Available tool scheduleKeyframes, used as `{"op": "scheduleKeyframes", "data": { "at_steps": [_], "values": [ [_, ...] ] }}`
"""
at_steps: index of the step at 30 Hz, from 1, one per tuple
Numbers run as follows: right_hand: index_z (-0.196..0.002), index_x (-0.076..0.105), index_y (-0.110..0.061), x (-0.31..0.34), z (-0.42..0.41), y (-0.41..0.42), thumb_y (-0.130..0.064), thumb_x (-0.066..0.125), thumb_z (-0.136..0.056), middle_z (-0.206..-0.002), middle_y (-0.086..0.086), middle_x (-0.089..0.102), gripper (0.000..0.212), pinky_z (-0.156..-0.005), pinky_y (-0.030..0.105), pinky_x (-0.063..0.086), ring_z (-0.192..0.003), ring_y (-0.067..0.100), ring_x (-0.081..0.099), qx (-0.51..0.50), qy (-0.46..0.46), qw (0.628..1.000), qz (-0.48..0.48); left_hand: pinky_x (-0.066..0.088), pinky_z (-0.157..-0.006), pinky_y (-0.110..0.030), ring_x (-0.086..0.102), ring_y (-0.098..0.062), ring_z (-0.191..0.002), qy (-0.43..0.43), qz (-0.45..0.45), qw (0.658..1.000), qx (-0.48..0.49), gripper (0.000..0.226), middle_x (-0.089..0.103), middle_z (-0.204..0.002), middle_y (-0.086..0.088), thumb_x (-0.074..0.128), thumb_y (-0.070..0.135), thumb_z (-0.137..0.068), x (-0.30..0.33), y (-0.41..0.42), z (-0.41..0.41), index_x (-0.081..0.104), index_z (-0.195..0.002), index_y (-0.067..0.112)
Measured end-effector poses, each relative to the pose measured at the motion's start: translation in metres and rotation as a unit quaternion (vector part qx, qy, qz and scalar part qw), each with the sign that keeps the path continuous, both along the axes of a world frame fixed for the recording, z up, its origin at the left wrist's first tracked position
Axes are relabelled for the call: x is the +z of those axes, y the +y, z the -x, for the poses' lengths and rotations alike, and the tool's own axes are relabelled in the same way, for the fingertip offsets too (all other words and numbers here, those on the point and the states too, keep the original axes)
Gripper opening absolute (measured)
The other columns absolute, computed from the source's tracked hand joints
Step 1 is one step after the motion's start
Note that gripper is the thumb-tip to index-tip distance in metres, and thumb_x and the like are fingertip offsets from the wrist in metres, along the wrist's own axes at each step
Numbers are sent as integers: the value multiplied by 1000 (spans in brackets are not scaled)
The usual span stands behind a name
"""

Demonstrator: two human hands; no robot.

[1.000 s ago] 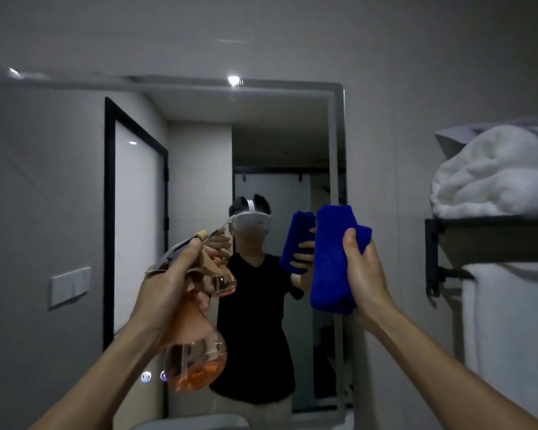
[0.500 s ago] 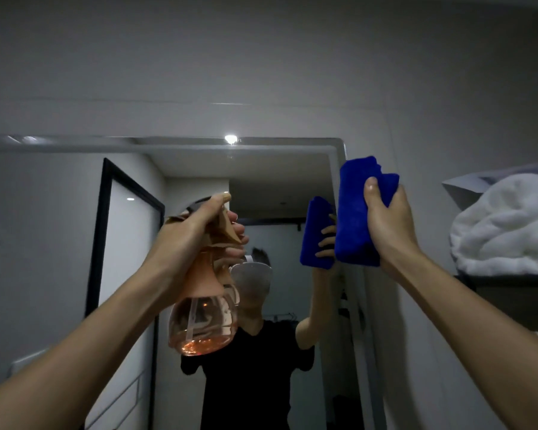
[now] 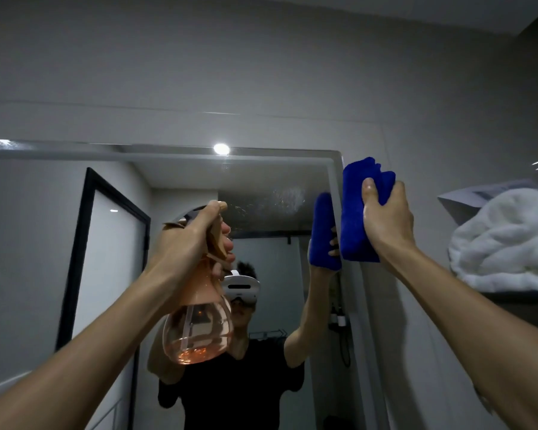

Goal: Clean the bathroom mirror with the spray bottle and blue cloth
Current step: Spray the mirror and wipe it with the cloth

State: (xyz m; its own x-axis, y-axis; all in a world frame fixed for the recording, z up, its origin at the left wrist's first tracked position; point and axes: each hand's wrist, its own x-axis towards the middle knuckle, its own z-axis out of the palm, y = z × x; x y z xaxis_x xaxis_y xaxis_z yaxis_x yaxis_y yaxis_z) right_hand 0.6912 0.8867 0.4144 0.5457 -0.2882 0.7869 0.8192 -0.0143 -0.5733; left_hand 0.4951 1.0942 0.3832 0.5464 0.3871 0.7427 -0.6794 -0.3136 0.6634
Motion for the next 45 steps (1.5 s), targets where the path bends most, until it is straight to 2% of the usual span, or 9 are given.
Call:
{"op": "scheduleKeyframes", "data": {
  "at_steps": [8, 12, 15, 21, 26, 32, 36, 41, 45],
  "values": [
    [-130, 39, -27, 13, -10, 32, -56, 36, -99, -118, 3, 50, 43, -77, 38, 41, -84, 21, 54, -218, -47, 972, 72, 62, -60, -34, 78, -26, -80, -9, 14, 998, -68, 52, 79, -94, -13, 62, 50, -77, 11, 37, -10, 69, -104, 7],
    [-133, 39, -29, 52, 0, 73, -54, 38, -99, -125, 7, 46, 42, -79, 39, 40, -86, 26, 56, -177, -31, 978, 110, 62, -66, -37, 77, -28, -86, -11, 42, 997, -64, 53, 78, -99, -15, 60, 50, -81, 11, 63, -15, 68, -109, 7],
    [-135, 40, -34, 56, 25, 121, -58, 35, -98, -120, 6, 48, 44, -82, 40, 39, -96, 30, 60, -160, -130, 963, 171, 60, -76, -43, 76, -31, -94, -9, 35, 999, -34, 50, 77, -105, -15, 56, 48, -91, 8, 77, -17, 68, -114, 5],
    [-142, 38, -29, -30, 41, 164, -47, 48, -96, -106, 2, 48, 51, -60, 27, 38, -76, 13, 50, -227, -281, 905, 225, 63, -56, -32, 76, -29, -92, -27, 32, 999, -24, 47, 78, -103, -15, 53, 46, -97, -1, 90, -17, 68, -114, 4],
    [-142, 36, -33, -45, 3, 111, -55, 31, -95, -105, 4, 46, 53, -65, 43, 55, -78, 22, 57, -210, -240, 928, 190, 62, -52, -31, 76, -31, -91, -14, 44, 998, -47, 47, 78, -101, -17, 55, 46, -95, -5, 94, -27, 68, -112, 3],
    [-138, 40, -28, 70, -31, 75, -54, 38, -99, -124, 11, 48, 47, -80, 40, 42, -97, 33, 61, -305, -108, 942, 90, 63, -58, -35, 77, -30, -91, -14, 35, 999, -39, 45, 78, -97, -16, 55, 45, -97, -2, 100, -32, 70, -108, 4],
    [-137, 42, -29, 99, -13, 103, -50, 40, -99, -124, 10, 48, 43, -76, 38, 39, -95, 29, 57, -302, -153, 931, 134, 64, -64, -36, 76, -32, -94, -9, 49, 997, -60, 47, 78, -100, -18, 56, 45, -97, 4, 99, -33, 68, -112, 2],
    [-138, 44, -28, 34, 13, 139, -44, 47, -96, -115, 9, 49, 45, -76, 43, 52, -89, 23, 57, -253, -300, 895, 211, 64, -67, -36, 76, -32, -92, 1, 28, 997, -66, 45, 78, -99, -16, 55, 45, -98, 16, 92, -37, 67, -114, 4],
    [-136, 53, -21, -41, -4, 117, -45, 50, -95, -104, 6, 53, 48, -52, 23, 39, -73, 12, 49, -286, -369, 851, 240, 61, -58, -30, 76, -30, -94, 4, 21, 998, -67, 46, 78, -102, -13, 54, 47, -98, 17, 90, -37, 66, -116, 7]
  ]
}}
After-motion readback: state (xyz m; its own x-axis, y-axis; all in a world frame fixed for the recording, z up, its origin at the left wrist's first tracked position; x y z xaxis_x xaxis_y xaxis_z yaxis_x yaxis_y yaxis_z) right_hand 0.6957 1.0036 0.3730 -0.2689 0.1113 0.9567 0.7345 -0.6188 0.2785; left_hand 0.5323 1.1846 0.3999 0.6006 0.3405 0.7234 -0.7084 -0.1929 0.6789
